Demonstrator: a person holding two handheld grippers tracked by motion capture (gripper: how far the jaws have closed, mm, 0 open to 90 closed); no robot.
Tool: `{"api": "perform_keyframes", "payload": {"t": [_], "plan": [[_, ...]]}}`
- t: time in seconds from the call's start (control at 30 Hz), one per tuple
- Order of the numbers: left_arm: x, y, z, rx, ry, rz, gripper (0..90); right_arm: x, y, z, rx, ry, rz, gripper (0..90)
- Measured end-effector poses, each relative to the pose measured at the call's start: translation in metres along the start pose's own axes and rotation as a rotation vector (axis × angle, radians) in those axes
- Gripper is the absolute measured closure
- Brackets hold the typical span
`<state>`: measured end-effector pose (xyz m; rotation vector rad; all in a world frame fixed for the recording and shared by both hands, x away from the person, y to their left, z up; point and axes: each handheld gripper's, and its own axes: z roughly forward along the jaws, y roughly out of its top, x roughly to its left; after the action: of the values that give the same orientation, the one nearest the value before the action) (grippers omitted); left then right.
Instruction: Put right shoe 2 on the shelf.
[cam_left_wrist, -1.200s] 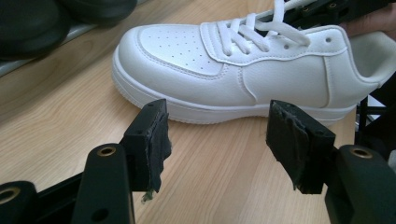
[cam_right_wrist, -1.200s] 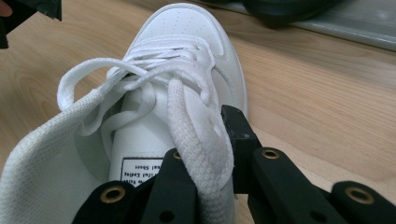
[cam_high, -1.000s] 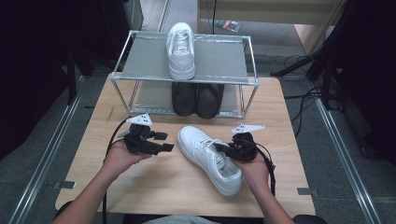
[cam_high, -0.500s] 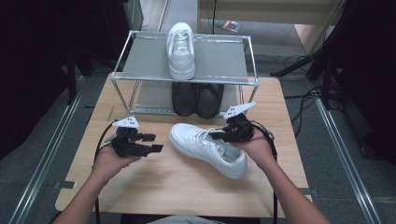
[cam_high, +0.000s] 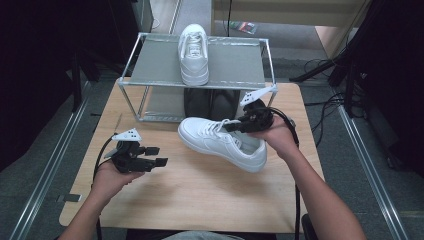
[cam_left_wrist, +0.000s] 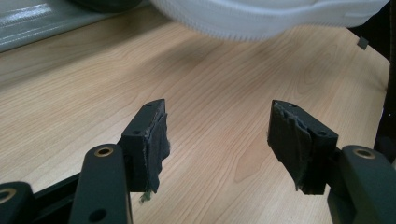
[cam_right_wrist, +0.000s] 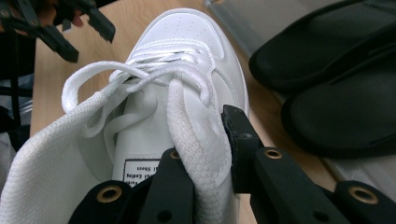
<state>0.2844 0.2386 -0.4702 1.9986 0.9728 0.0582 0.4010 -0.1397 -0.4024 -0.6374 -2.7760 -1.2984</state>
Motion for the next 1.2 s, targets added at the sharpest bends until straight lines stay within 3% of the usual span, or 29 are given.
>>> {"api": "perform_keyframes", "payload": {"t": [0.23, 0.47, 0.67, 0.9, 0.97, 1.2], "plan": [[0.001, -0.001, 0.000, 0.000, 0.002, -0.004, 38.0, -0.001, 0.023, -0.027, -0.055, 0.011, 0.016, 83.5], [0.000, 0.001, 0.002, 0.005, -0.002, 0.011, 37.8, 0.001, 0.039, -0.067, -0.101, -0.032, 0.039, 83.5], [-0.001, 0.003, 0.006, 0.010, -0.014, 0.017, 37.7, 0.005, 0.042, -0.100, -0.126, -0.088, 0.071, 83.4], [-0.005, 0.006, 0.011, 0.024, -0.031, 0.048, 37.8, 0.003, 0.041, -0.128, -0.151, -0.167, 0.141, 83.3], [-0.006, 0.007, 0.014, 0.032, -0.034, 0.053, 37.8, 0.002, 0.040, -0.133, -0.158, -0.176, 0.163, 83.3], [-0.007, 0.011, 0.017, 0.042, -0.039, 0.075, 37.8, -0.010, 0.040, -0.141, -0.214, -0.275, 0.272, 83.4]]}}
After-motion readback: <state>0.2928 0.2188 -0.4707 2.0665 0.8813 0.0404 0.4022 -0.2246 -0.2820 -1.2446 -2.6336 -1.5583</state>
